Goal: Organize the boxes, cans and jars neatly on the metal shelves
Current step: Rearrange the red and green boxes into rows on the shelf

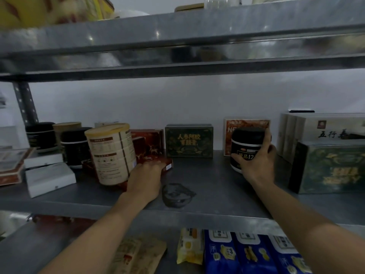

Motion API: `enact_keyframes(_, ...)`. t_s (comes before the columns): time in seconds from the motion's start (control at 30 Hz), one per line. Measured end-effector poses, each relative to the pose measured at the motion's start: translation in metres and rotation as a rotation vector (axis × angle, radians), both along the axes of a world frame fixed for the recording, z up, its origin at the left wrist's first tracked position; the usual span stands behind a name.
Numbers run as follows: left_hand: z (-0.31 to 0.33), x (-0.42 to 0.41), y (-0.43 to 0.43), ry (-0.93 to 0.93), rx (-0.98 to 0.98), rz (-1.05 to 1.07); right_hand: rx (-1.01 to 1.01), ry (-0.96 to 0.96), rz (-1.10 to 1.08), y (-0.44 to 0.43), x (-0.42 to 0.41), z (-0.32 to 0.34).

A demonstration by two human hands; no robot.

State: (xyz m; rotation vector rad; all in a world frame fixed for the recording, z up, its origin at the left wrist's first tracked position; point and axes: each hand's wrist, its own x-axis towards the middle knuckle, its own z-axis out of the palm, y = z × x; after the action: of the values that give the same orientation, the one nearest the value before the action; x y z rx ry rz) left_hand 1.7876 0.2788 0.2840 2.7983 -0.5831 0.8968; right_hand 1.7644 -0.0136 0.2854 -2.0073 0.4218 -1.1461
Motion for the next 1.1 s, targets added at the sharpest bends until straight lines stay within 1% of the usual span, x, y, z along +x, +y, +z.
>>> enact_keyframes(0.07, 0.002, -0.003, 0.000, 0.014, -0.033, -0.019, -0.025, 0.009, -0.014, 0.002, -0.002, 0.001)
enact_keyframes(0.17, 0.006, -0.009, -0.001, 0.037, -0.058, -0.040, -0.086, 0.078, -0.064, 0.009, -0.007, 0.002)
enact_keyframes(0.23, 0.009, -0.013, -0.001, 0.056, -0.064, -0.050, -0.180, 0.109, -0.109, 0.017, -0.014, 0.004)
enact_keyframes(0.3, 0.013, -0.019, -0.001, 0.063, -0.085, -0.069, -0.332, 0.107, -0.138, 0.028, -0.022, 0.006)
enact_keyframes(0.4, 0.019, -0.030, 0.000, 0.038, -0.148, -0.147, -0.512, 0.119, -0.048, 0.049, -0.030, 0.007)
enact_keyframes(0.5, 0.024, -0.042, 0.009, -0.033, -0.234, -0.222, -0.608, 0.120, 0.081, 0.071, -0.035, 0.006)
enact_keyframes(0.57, 0.027, -0.051, 0.019, -0.119, -0.294, -0.203, -0.586, 0.171, 0.199, 0.087, -0.035, 0.009)
enact_keyframes(0.63, 0.031, -0.059, 0.031, -0.251, -0.354, -0.133, -0.506, 0.265, 0.363, 0.104, -0.031, 0.012)
enact_keyframes(0.7, 0.033, -0.062, 0.043, -0.422, -0.400, -0.030, -0.439, 0.346, 0.513, 0.124, -0.023, 0.013)
enact_keyframes(0.77, 0.034, -0.062, 0.054, -0.517, -0.443, 0.113, -0.353, 0.388, 0.608, 0.143, -0.013, 0.011)
enact_keyframes(0.83, 0.034, -0.058, 0.062, -0.454, -0.498, 0.246, -0.261, 0.423, 0.655, 0.160, 0.000, 0.009)
enact_keyframes(0.9, 0.035, -0.053, 0.066, -0.306, -0.602, 0.263, -0.180, 0.449, 0.678, 0.174, 0.015, 0.007)
enact_keyframes(1.0, 0.034, -0.043, 0.067, -0.086, -0.838, 0.098, -0.115, 0.474, 0.684, 0.182, 0.043, -0.001)
enact_keyframes(1.03, 0.033, -0.038, 0.067, -0.058, -0.877, 0.048, -0.111, 0.490, 0.680, 0.183, 0.046, 0.000)
enact_keyframes(1.1, 0.031, -0.029, 0.069, -0.058, -0.913, -0.008, -0.113, 0.516, 0.666, 0.184, 0.046, 0.003)
